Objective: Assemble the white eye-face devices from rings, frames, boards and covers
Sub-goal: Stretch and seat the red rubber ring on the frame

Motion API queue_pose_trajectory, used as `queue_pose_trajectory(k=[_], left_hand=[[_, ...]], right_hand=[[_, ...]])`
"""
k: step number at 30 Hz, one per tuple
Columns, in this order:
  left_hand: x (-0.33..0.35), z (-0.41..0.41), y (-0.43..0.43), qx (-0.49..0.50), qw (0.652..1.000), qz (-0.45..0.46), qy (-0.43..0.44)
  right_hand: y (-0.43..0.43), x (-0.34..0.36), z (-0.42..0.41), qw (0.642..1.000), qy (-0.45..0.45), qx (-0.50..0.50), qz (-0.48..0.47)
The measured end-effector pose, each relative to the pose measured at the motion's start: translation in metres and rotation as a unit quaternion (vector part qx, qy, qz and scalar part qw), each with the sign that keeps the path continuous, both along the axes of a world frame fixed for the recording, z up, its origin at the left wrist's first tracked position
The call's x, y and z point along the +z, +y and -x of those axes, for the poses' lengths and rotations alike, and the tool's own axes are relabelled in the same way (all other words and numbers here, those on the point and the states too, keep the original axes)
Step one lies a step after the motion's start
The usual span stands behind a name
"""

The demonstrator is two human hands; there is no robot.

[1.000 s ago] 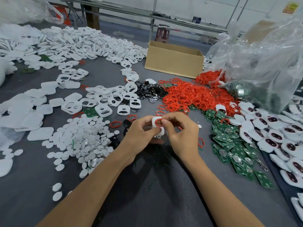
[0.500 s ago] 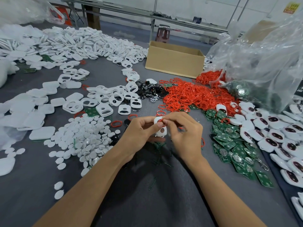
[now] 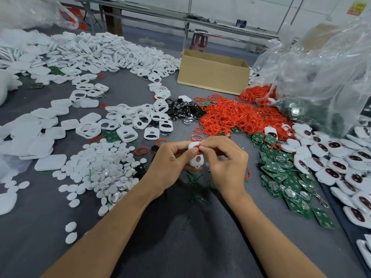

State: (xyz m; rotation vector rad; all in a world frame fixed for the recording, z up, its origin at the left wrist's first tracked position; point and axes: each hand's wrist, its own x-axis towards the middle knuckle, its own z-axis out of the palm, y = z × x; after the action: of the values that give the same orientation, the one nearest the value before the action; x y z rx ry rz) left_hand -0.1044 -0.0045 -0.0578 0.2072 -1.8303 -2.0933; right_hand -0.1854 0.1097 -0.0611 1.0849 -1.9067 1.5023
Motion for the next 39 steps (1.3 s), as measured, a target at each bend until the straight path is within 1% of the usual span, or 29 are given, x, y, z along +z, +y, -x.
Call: queue_pose_trajectory(k=[5,7,9,12,14,17,23,28,32,35,37,39], left_hand=[[-0.0009,0.0006,0.0016,0.001,1.0,0.003,0.013],[-0.0008,0.0011,0.0021,0.003,1.0,0.003,0.014],[-0.0003,0.0004,0.0002,0.005,1.0,0.002,0.017],[0.0013,-0.0016,-0.0025,0.0,1.0,0.002,0.015],[0.0008,-0.0013,-0.0005,0.016,1.0,-0.017,0.007],[-0.0014,0.0001,0.0014,0.042,0.997,-0.067,-0.008],[-0.0007,0.0004,-0.005,0.017,0.996,-0.087,-0.021],[0.0003,-0.0005,-0.0054,0.0,0.994,-0.106,-0.024],[-0.0009,0.0012,-0.004,0.015,0.993,-0.11,-0.033],[-0.0012,0.0016,-0.0031,0.017,0.994,-0.107,-0.034],[-0.0018,0.0024,-0.0027,0.019,0.994,-0.101,-0.038],[-0.0018,0.0031,-0.0019,0.021,0.994,-0.097,-0.041]], right_hand=[[-0.0009,-0.0006,0.0001,1.0,0.002,0.004,0.014],[-0.0012,0.0001,-0.0004,1.0,-0.016,0.014,0.021],[-0.0015,0.0014,0.0003,0.996,-0.078,0.042,0.032],[-0.0003,0.0047,0.0028,0.967,-0.225,0.104,0.057],[0.0008,0.0048,0.0047,0.958,-0.262,0.103,0.056],[-0.0007,0.0039,0.0044,0.958,-0.273,0.075,0.044],[-0.0021,0.0039,0.0041,0.959,-0.273,0.069,0.037],[-0.0006,0.003,0.0034,0.969,-0.24,0.05,0.013],[0.0001,0.0032,0.0006,0.983,-0.178,0.04,0.005],[-0.0003,0.0036,0.0001,0.994,-0.104,0.026,-0.008],[-0.0002,0.0025,0.0012,0.998,-0.057,0.018,-0.021],[0.0002,0.0006,0.002,0.999,-0.027,0.01,-0.031]])
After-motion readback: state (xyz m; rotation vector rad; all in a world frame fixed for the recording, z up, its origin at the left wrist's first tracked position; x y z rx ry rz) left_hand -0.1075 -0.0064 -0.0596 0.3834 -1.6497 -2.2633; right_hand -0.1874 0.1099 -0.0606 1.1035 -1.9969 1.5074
